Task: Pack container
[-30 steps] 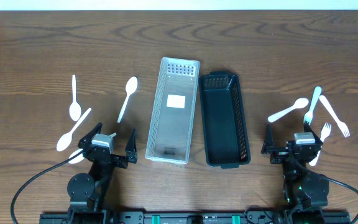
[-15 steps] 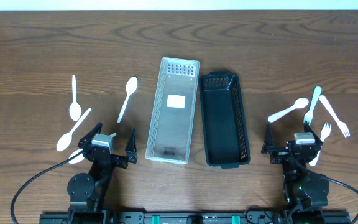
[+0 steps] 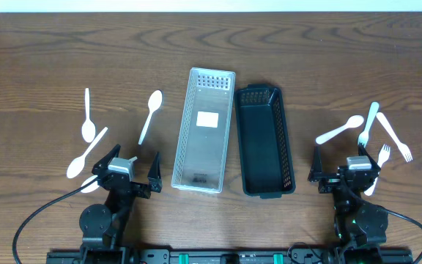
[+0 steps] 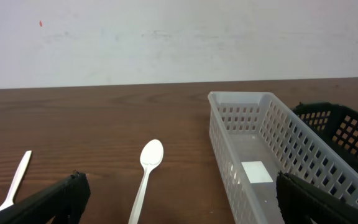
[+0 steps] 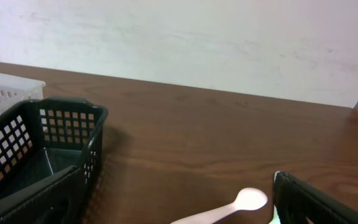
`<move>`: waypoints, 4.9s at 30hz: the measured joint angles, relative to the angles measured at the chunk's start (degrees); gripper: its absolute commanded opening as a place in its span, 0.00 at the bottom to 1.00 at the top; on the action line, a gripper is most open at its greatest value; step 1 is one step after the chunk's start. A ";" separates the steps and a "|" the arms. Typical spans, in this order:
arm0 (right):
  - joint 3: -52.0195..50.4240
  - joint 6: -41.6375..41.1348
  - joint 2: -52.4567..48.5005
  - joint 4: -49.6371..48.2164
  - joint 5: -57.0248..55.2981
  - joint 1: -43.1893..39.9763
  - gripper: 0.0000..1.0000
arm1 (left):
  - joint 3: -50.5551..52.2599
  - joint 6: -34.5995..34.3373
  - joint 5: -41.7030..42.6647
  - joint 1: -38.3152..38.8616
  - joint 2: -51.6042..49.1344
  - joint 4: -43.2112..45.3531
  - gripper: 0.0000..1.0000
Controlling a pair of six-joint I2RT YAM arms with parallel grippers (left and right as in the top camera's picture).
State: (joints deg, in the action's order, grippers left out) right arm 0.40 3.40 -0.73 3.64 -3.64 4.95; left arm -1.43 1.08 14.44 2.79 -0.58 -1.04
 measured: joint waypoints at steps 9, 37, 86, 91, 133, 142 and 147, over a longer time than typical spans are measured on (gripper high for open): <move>0.00 0.02 0.00 0.00 0.00 0.00 0.99 | 0.00 0.00 0.00 0.00 0.00 0.00 0.98; 25.86 -9.33 -29.42 17.81 3.93 0.00 0.99 | -29.46 -8.48 -3.28 0.00 -22.10 -22.62 0.98; 58.40 -10.54 -88.17 49.94 12.26 -0.02 0.09 | -62.66 -6.64 -2.38 11.28 -96.74 -53.18 0.19; 58.40 -10.51 -89.68 49.59 14.80 3.08 0.10 | -62.66 -6.64 -2.36 15.21 -96.74 -53.68 0.19; 72.41 -12.94 -90.77 48.37 8.41 -2.03 0.90 | -69.11 -6.56 -15.32 17.97 -81.13 -55.58 0.98; 77.40 -36.35 -91.56 48.63 -5.73 -9.20 0.99 | -69.13 -7.37 -16.17 18.01 -72.17 -56.89 0.98; 77.42 -41.70 -97.33 46.80 -7.67 -10.80 0.99 | -69.13 -8.00 -16.17 18.01 -71.65 -56.96 0.98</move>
State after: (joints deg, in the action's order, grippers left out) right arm 77.82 -38.30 -98.06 50.43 -11.31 -5.85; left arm -70.57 -6.92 -1.74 20.80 -72.23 -58.00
